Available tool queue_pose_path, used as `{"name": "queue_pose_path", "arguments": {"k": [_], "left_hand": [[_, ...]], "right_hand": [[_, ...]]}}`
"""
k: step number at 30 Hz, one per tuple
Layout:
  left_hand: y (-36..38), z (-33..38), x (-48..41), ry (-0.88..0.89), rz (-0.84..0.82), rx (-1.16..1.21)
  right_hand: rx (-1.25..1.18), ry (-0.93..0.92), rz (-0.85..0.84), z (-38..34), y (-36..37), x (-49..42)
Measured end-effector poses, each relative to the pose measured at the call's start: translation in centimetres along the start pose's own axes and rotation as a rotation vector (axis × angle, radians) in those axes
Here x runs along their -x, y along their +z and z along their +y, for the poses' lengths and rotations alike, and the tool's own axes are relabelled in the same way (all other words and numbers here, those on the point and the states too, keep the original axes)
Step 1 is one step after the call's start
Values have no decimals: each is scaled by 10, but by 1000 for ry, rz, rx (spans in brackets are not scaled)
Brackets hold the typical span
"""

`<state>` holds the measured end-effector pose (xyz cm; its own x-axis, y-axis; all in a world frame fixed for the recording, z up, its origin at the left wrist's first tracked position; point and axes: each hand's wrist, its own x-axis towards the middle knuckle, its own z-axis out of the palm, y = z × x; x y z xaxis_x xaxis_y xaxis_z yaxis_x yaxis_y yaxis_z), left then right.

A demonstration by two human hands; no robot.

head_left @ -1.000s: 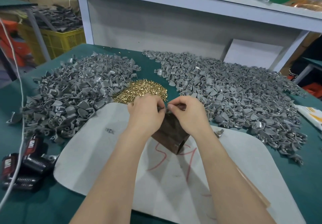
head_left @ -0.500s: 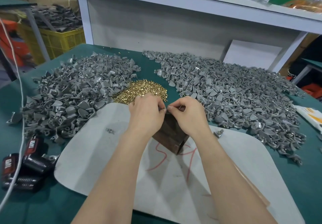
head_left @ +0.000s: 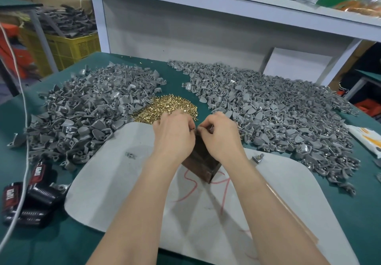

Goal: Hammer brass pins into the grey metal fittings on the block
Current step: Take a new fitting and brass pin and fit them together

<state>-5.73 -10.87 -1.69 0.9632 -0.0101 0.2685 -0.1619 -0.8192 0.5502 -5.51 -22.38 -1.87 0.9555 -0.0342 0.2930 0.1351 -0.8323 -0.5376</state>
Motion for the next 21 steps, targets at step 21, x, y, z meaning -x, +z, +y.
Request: {"name": "queue_pose_path", "arguments": {"k": [21], "left_hand": [[-1,2,2,10,-4,-18]], "right_hand": [[-86,85,-28,-2,-4,2]]}}
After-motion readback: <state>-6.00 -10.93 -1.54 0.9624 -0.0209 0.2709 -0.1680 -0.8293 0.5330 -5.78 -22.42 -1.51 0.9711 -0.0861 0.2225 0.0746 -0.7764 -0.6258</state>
